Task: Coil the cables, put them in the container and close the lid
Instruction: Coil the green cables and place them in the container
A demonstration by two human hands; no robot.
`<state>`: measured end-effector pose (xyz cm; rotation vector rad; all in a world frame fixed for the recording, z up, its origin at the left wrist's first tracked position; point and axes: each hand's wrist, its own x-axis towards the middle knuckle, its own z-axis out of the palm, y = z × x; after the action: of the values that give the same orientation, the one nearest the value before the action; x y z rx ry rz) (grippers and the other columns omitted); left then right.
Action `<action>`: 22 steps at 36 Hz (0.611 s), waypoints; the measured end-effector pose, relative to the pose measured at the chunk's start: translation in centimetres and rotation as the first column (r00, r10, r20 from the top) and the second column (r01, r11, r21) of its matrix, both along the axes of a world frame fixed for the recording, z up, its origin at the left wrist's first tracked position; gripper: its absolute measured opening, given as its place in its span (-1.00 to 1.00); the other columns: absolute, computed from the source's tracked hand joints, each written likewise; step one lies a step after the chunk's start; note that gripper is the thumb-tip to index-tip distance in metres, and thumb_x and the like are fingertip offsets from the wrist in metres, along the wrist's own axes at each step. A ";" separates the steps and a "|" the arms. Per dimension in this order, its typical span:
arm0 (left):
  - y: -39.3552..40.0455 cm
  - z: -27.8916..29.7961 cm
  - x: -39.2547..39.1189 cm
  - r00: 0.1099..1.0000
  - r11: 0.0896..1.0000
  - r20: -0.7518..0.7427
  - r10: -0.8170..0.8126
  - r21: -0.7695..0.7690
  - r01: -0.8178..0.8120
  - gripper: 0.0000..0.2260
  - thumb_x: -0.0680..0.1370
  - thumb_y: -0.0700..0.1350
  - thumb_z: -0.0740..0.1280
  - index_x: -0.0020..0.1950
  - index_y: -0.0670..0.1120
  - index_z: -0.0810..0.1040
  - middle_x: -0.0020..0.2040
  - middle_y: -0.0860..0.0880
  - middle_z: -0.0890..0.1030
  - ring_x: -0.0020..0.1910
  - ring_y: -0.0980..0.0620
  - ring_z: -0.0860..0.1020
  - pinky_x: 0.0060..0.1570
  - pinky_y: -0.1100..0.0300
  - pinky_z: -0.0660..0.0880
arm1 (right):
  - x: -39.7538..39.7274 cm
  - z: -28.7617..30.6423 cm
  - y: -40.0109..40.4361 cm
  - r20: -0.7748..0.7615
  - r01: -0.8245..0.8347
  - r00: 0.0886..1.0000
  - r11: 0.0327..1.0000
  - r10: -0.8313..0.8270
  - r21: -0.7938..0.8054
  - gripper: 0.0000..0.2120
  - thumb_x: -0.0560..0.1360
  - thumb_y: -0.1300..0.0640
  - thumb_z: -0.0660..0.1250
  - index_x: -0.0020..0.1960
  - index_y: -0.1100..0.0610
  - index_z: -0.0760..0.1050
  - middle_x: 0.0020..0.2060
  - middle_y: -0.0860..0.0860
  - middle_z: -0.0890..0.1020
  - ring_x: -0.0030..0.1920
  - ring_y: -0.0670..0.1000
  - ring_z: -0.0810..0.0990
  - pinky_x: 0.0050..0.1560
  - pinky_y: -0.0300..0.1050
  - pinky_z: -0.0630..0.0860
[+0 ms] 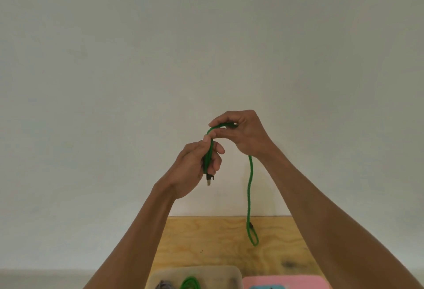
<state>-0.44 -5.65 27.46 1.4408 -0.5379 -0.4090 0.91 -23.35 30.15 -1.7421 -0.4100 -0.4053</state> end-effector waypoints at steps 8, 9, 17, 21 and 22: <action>-2.2 1.6 -0.5 0.996 0.976 0.011 -0.084 -0.202 0.085 -0.80 0.65 -0.15 0.20 0.03 -0.22 0.56 -0.27 -0.06 0.48 -0.32 0.05 0.41 -0.17 0.17 0.43 | -0.3 -3.7 0.4 -0.152 -0.075 0.979 0.938 0.133 0.337 -0.73 0.57 0.40 0.23 -0.09 0.20 0.68 -0.46 0.11 0.60 -0.41 0.07 0.58 -0.32 -0.02 0.45; -2.6 2.0 -0.4 0.996 0.969 0.005 -0.084 -0.233 0.083 -0.81 0.62 -0.15 0.23 0.04 -0.24 0.57 -0.26 -0.06 0.49 -0.32 0.06 0.43 -0.16 0.19 0.46 | -0.6 -4.1 0.8 -0.189 -0.075 0.968 0.913 0.162 0.400 -0.66 0.56 0.39 0.22 -0.25 0.15 0.66 -0.51 0.04 0.55 -0.47 0.00 0.54 -0.37 -0.13 0.42; -2.9 3.8 2.4 0.996 0.935 -0.081 -0.031 -0.354 0.000 -0.79 0.52 -0.21 0.32 0.12 -0.24 0.58 -0.17 -0.09 0.65 -0.24 0.04 0.58 -0.16 0.23 0.57 | -2.4 -5.9 2.5 -0.310 0.090 0.951 0.973 -0.019 0.215 -0.75 0.62 0.25 0.25 -0.17 0.10 0.61 -0.35 -0.08 0.63 -0.40 -0.04 0.40 -0.38 -0.15 0.40; -3.0 4.2 3.6 0.996 0.926 -0.065 0.059 -0.370 -0.079 -0.84 0.58 -0.29 0.27 0.12 -0.26 0.58 -0.13 -0.11 0.68 -0.20 0.02 0.61 -0.05 0.23 0.58 | -2.7 -5.9 2.9 -0.322 0.137 0.946 0.949 -0.040 0.285 -0.80 0.59 0.15 0.35 -0.03 0.27 0.65 -0.21 0.08 0.71 -0.41 -0.02 0.36 -0.42 -0.15 0.32; -3.0 4.3 3.9 0.995 0.923 -0.063 0.075 -0.374 -0.094 -0.85 0.60 -0.31 0.25 0.11 -0.27 0.58 -0.13 -0.12 0.68 -0.19 0.01 0.62 -0.04 0.23 0.58 | -2.8 -6.0 3.0 -0.326 0.150 0.944 0.942 -0.047 0.299 -0.80 0.58 0.13 0.37 -0.03 0.28 0.65 -0.22 0.10 0.71 -0.42 -0.02 0.36 -0.42 -0.15 0.32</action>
<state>3.45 -8.69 31.72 1.0756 -0.4837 -0.2526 -1.87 -20.37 24.14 -1.4776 -0.0204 -0.2425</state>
